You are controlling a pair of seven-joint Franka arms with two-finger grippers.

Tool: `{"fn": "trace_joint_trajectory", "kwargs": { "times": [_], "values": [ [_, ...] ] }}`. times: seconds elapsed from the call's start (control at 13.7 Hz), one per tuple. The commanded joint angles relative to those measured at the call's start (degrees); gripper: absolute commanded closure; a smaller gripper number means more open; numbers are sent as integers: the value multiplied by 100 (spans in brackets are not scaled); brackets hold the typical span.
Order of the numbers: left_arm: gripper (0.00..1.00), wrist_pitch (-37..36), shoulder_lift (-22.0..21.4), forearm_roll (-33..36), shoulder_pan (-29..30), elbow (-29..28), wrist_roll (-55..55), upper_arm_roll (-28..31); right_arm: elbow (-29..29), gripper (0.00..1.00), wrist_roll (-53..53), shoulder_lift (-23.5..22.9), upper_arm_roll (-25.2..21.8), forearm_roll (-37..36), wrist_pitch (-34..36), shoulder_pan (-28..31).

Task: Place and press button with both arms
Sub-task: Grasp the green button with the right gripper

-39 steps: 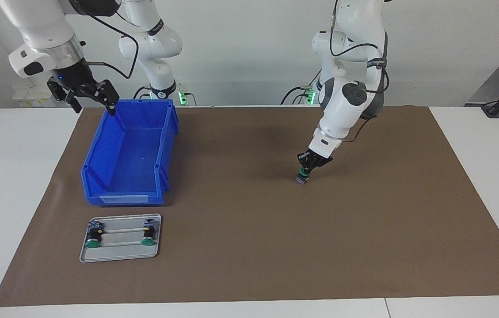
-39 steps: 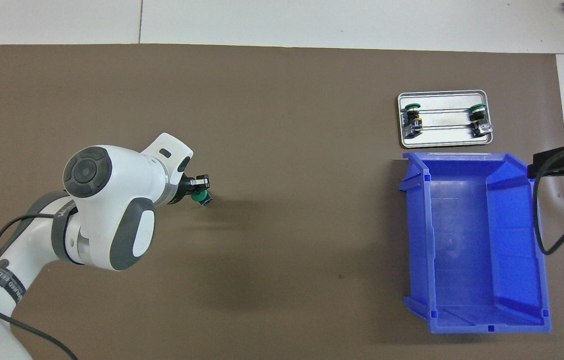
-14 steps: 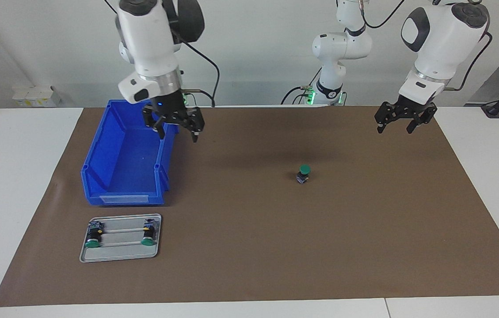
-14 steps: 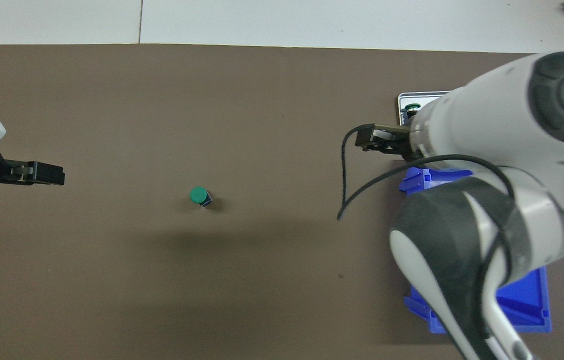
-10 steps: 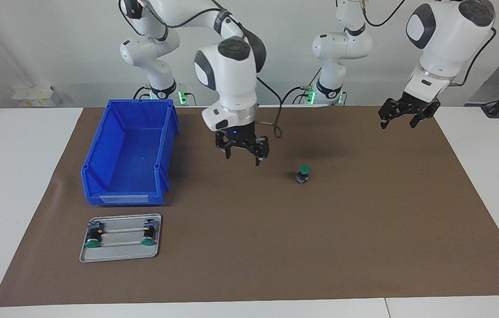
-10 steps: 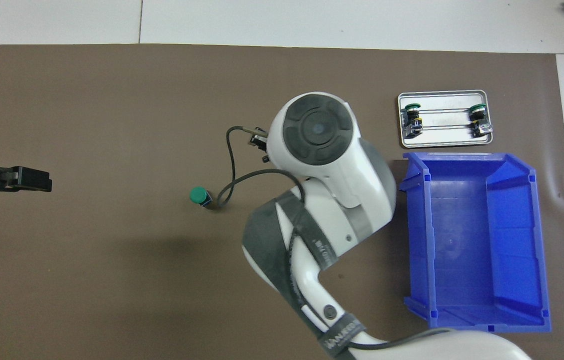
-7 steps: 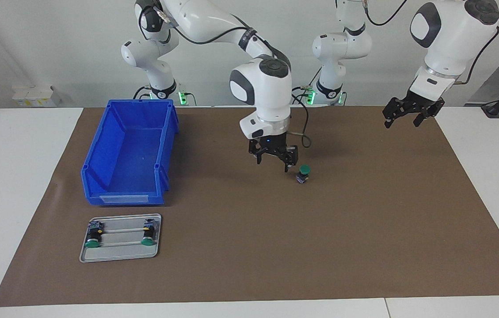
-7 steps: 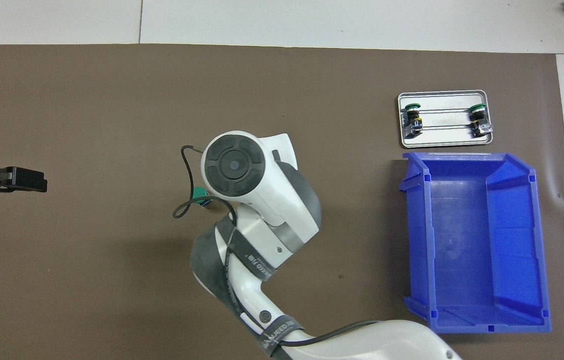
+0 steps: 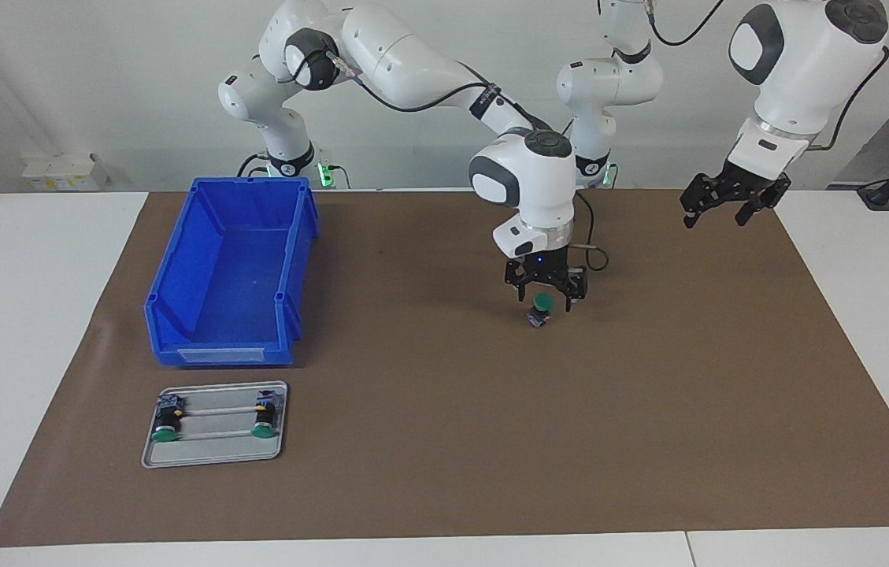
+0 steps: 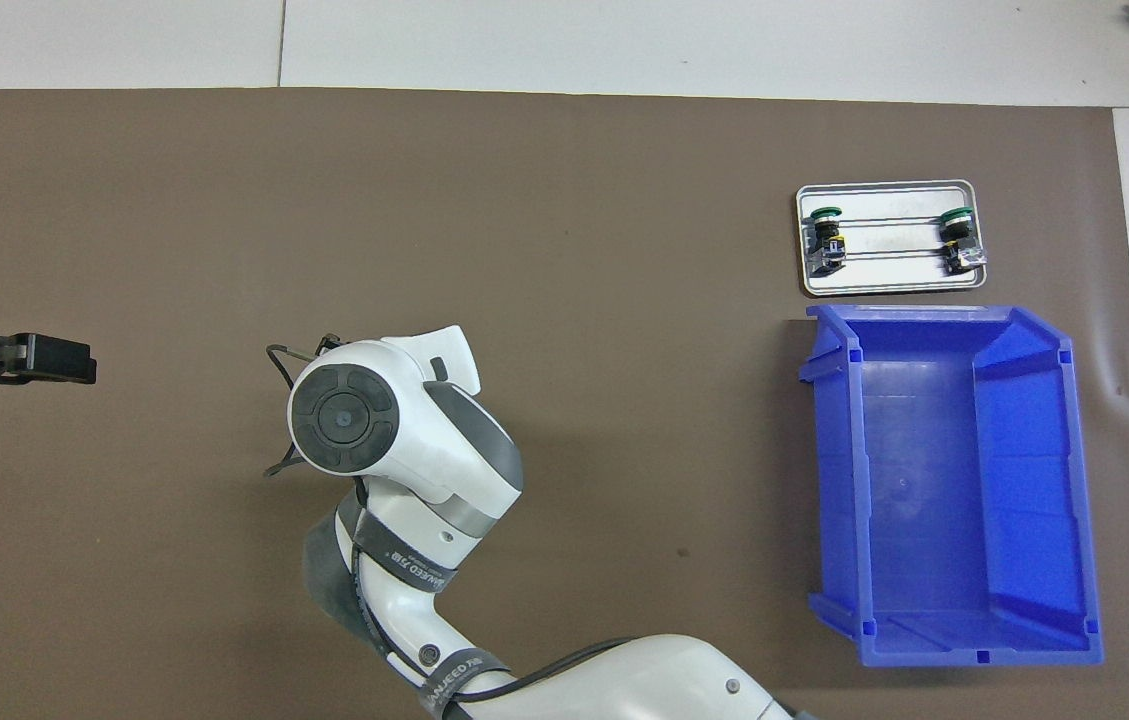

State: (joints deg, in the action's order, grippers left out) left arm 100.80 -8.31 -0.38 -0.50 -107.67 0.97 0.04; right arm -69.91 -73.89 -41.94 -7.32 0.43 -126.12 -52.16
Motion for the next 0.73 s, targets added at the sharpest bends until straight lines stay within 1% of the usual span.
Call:
{"fn": "trace_joint_trajectory", "kwargs": {
  "times": [0.0,0.07,0.22,0.29,0.37,0.44,0.51,0.58,0.66],
  "values": [
    [1,221,-40,108,-29,-114,-44,-12,-23,9,-73,-42,-6,-60,-97,4],
    [1,160,117,108,-29,-61,-35,40,-75,16,-73,-42,-6,-69,-149,-30],
    [1,98,259,108,-55,193,-35,32,-198,21,-73,-16,-6,-69,-106,-48],
    [1,19,364,108,-247,386,-44,40,-242,25,-73,-16,-6,-69,-80,-66],
    [1,-112,469,108,-336,596,-44,40,-304,26,-73,-7,-6,-69,-88,-127],
    [1,-261,592,108,-345,825,-35,49,-313,32,-73,-7,-6,-69,-62,-128],
    [1,-446,768,108,-345,1140,-35,58,-304,34,-64,2,-6,-69,-71,-110],
    [1,-691,1048,108,-345,1578,-35,110,-304,35,-64,-7,-6,-69,-105,-110],
    [1,-833,1320,108,-354,1957,-9,172,-304,51,-55,-7,-6,-69,-106,-110]
  ]
}}
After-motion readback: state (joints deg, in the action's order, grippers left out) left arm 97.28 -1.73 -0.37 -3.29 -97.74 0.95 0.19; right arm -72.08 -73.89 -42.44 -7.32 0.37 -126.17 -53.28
